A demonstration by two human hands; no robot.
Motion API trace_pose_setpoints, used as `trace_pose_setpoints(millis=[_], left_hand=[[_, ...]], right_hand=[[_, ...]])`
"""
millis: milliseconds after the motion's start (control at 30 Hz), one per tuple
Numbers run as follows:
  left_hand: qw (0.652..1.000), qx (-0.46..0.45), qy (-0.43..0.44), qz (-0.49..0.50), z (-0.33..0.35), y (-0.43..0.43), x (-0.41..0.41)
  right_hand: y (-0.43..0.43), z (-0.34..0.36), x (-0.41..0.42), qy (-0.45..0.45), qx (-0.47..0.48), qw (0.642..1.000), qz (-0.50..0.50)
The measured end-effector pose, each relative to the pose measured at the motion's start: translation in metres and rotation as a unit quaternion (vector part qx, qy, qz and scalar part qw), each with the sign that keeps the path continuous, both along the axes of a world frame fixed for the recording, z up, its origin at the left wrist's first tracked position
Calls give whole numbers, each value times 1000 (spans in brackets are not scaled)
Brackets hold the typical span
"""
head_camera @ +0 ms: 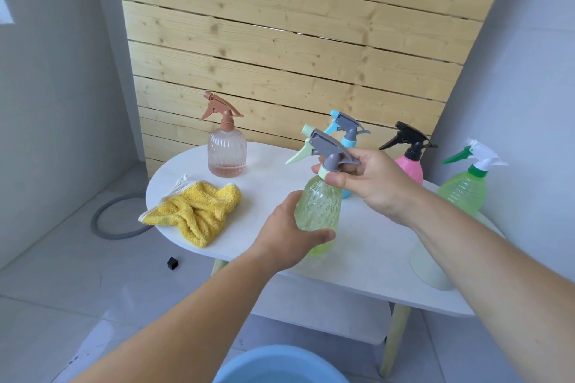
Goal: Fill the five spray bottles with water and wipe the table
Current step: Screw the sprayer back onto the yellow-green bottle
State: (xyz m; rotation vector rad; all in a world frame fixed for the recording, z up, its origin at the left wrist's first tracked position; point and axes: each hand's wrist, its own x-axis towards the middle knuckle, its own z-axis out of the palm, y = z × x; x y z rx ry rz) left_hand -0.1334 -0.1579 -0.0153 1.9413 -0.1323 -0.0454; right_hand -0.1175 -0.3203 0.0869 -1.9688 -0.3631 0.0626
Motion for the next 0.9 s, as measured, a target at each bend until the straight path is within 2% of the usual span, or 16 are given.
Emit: trace_pose_setpoints(millis=[133, 367, 467, 600, 700, 900], left_hand=[[1000, 1, -4, 21, -3, -2, -1], [999, 7, -14, 41, -5, -6, -4], [1000, 21, 0, 16, -4, -1, -1], [999, 27, 27, -20, -6, 8, 2], [1000, 20, 10, -18, -11, 10, 4], [1000, 14, -5, 12, -4, 20, 24]], right_hand=[[4, -9, 2, -20, 37, 999, -24], [7, -12, -3, -34, 40, 998, -37], [3, -26, -11, -26, 3, 998, -64], [-1, -65, -33, 0, 33, 989, -141], [0, -84, -41, 50, 57, 989, -127], [11, -80, -20, 64, 85, 991, -86]])
